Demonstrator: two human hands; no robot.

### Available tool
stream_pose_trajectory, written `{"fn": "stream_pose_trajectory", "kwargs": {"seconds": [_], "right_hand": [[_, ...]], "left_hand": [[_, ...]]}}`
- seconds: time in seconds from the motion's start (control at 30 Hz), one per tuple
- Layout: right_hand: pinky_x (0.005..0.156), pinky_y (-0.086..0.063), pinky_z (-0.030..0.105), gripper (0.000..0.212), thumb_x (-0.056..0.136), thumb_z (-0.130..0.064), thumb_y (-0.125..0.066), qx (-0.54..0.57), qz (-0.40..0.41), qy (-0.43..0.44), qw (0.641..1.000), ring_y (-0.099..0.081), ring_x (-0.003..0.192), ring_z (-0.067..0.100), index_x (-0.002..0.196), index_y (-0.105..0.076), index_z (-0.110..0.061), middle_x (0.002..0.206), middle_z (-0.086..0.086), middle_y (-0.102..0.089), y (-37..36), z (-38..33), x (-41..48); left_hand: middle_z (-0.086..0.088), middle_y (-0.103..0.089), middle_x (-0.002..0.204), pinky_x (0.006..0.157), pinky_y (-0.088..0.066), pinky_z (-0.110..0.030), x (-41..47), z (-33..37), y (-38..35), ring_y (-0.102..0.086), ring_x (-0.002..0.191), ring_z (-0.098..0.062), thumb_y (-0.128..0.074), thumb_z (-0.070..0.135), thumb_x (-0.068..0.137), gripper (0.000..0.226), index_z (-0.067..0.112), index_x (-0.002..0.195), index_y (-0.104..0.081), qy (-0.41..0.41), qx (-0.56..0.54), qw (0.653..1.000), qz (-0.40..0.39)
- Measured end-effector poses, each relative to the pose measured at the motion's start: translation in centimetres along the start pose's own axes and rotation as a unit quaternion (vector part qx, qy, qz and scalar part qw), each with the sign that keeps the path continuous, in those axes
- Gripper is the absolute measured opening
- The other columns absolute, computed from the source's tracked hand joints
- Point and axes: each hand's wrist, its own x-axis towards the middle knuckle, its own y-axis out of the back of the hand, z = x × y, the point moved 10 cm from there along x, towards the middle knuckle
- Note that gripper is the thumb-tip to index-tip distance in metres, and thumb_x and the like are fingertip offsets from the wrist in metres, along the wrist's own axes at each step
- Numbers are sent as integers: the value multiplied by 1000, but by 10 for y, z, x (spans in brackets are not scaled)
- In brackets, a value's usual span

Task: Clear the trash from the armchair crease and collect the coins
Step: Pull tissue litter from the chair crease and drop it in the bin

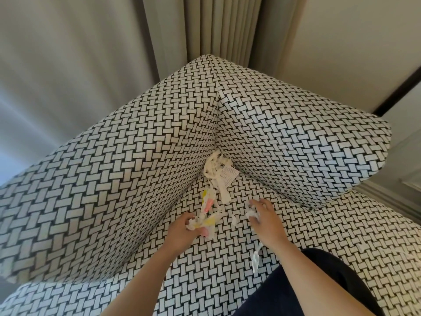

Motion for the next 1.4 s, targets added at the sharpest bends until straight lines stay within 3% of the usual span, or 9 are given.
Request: {"fn": "stream_pose_trajectory", "kwargs": {"seconds": [0.13, 0.33, 0.43, 0.57, 0.93, 1.07, 1.17, 1.3, 1.4], "right_hand": [[79, -43, 9, 23, 88, -3, -59, 40, 44, 22, 998, -57, 89, 7, 108, -66, -13, 114, 0, -56, 8, -6, 0], [63, -45, 14, 13, 91, -9, -51, 78, 50, 56, 994, -54, 74, 3, 82, -57, -16, 93, -3, -55, 7, -23, -7], [74, -48, 20, 14, 92, -30, -49, 25, 0, 33, 999, -56, 85, 8, 85, -54, -19, 96, -6, -53, -10, -19, -10], [62, -45, 20, 48, 90, -61, -37, -111, -31, 16, 993, -58, 82, 10, 100, -54, -17, 101, -6, -52, -28, -19, -12], [55, -46, 24, 34, 101, -36, -29, -273, -36, 97, 956, -63, 77, 14, 127, -46, -23, 107, -3, -59, -37, -29, -10], [62, -50, 25, 33, 100, -32, -32, -163, -46, 57, 984, -62, 77, 12, 122, -54, -22, 95, -4, -62, -27, -21, -13], [51, -44, 18, 21, 99, -24, -40, 59, -56, -6, 997, -65, 66, 7, 91, -59, -20, 74, -3, -61, -17, -18, -19], [44, -34, 14, 34, 96, -13, -42, 249, -6, -119, 961, -46, 42, 0, 62, -43, -12, 59, -4, -43, 16, 0, -23], [51, -31, 23, 28, 90, -14, -43, 348, 8, -217, 912, -35, 54, 10, 62, -43, -14, 61, -1, -42, 33, 21, -32]], "left_hand": [[12, -55, 77, 47, -33, -14, -1, 1, -1, -44, 58, -3, -81, 24, 68, 33, 29, 90, -56, -6, -7, 1000, -1], [9, -55, 77, 51, -36, -20, 0, -1, -2, -45, 62, -6, -81, 23, 68, 32, 27, 89, -58, 2, -22, 1000, -6], [9, -54, 76, 50, -35, -20, 1, -2, -3, -45, 61, -6, -82, 23, 66, 32, 26, 87, -58, 1, -23, 1000, -10], [8, -54, 75, 49, -31, -15, 1, -2, -3, -43, 61, -5, -83, 22, 65, 32, 20, 87, -60, -4, -10, 1000, -3], [5, -54, 84, 52, -35, -18, 2, 1, -4, -43, 65, -7, -80, 22, 70, 37, 15, 98, -57, 10, 13, 1000, -12], [5, -55, 91, 52, -34, -19, 1, 4, -1, -43, 68, -7, -79, 25, 71, 40, 16, 101, -54, 0, 26, 1000, -10], [7, -56, 86, 53, -36, -20, -2, 5, 0, -46, 67, -8, -80, 26, 71, 35, 21, 96, -56, -10, 24, 1000, 0], [7, -57, 79, 53, -34, -22, -8, 6, 3, -48, 70, -14, -81, 24, 68, 28, 20, 88, -61, -11, 30, 998, 54], [9, -57, 78, 52, -37, -20, -11, 11, -3, -48, 63, -9, -79, 25, 71, 29, 21, 93, -61, 1, 22, 997, 69]]}}
